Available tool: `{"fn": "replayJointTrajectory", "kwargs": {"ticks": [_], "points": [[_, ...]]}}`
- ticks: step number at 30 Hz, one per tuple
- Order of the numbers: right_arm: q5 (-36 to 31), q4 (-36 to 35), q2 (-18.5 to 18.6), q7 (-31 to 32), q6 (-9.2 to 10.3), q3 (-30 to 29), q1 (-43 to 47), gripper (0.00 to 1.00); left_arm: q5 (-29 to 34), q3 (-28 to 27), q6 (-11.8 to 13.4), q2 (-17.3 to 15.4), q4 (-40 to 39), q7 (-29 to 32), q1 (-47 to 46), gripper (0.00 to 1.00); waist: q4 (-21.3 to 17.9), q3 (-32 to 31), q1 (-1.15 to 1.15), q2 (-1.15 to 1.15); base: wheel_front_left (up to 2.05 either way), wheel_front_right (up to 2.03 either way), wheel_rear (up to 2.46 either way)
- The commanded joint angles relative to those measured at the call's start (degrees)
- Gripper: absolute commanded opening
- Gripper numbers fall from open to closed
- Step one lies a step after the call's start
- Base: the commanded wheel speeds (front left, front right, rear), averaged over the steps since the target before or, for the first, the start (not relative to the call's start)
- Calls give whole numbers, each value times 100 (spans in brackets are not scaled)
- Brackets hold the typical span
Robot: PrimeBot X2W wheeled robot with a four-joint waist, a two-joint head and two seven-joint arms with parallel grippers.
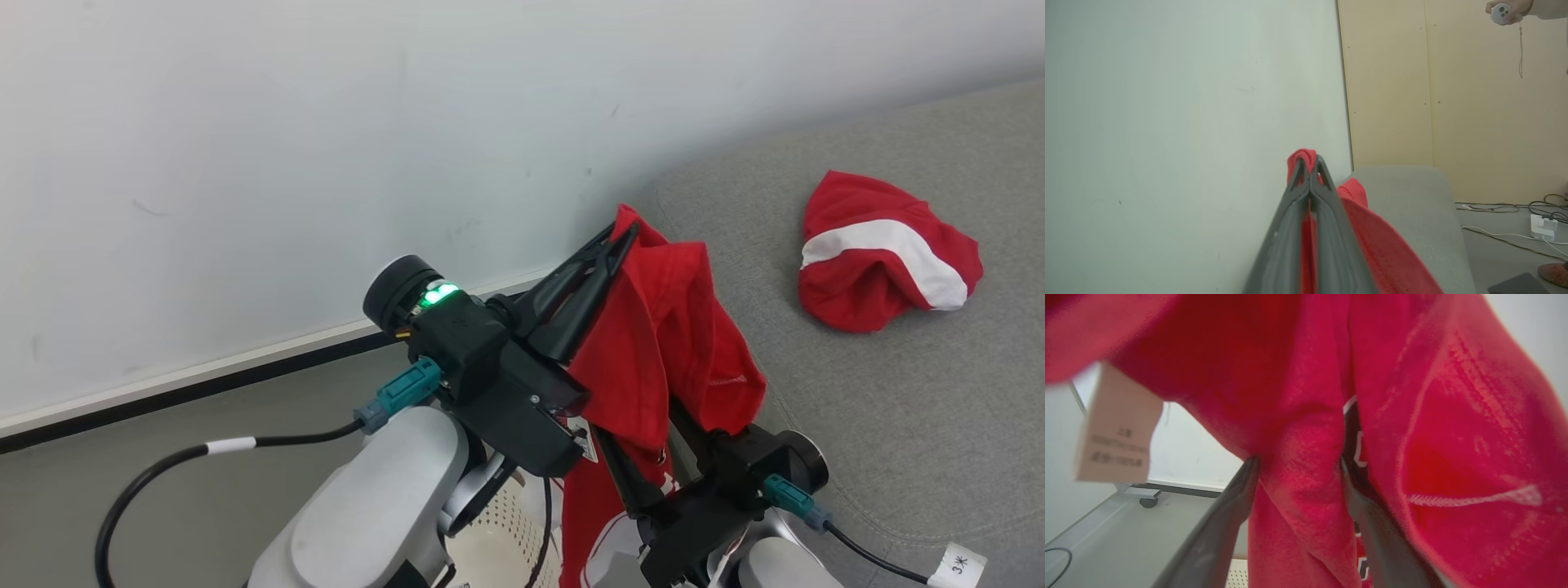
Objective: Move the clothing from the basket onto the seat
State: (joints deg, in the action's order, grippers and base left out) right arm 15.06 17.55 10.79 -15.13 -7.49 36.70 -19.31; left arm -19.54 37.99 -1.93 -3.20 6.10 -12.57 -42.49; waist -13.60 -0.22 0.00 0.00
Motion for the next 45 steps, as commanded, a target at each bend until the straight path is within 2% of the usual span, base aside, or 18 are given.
{"fn": "replayJointTrajectory", "kwargs": {"ticks": [1,3,4,6,16,20,21,22,23,37,45], "points": [[-75,60,-52,-8,-1,-27,-42,100,-95,71,27,14,-88,22,-93,0,22,1,0,0,0,0,0],[-85,125,-68,-8,-1,3,-78,100,-111,123,48,18,-124,43,-110,0,38,2,0,0,0,0,0],[-100,145,-72,-9,-1,18,-109,82,-119,147,48,19,-134,55,-119,0,45,1,0,0,0,0,0],[-116,179,-82,-9,-1,22,-150,0,-120,185,57,22,-148,62,-130,0,54,2,0,0,0,0,0],[-81,110,-56,-9,-1,25,-143,0,-129,218,102,-30,-32,30,-165,0,79,2,0,0,0,0,0],[-4,1,-32,-9,-1,62,-126,0,-136,126,192,-87,187,-23,-94,0,56,18,0,0,0,0,0],[14,-31,-26,-9,-1,68,-121,0,-162,108,189,-90,229,-45,-65,35,48,23,0,0,0,0,0],[27,-57,-19,-9,-1,71,-115,0,-194,89,192,-96,280,-57,-20,93,40,27,0,0,0,0,0],[34,-85,-14,-9,-1,60,-104,0,-205,85,191,-123,335,-54,20,100,36,31,0,0,0,0,0],[-1,-349,113,-9,-1,-223,52,0,-271,92,231,-268,373,-110,225,100,25,99,0,0,0,0,0],[-137,-695,26,-10,-1,-478,-13,0,-252,156,242,-346,290,14,138,100,-542,334,0,0,0,0,0]]}}
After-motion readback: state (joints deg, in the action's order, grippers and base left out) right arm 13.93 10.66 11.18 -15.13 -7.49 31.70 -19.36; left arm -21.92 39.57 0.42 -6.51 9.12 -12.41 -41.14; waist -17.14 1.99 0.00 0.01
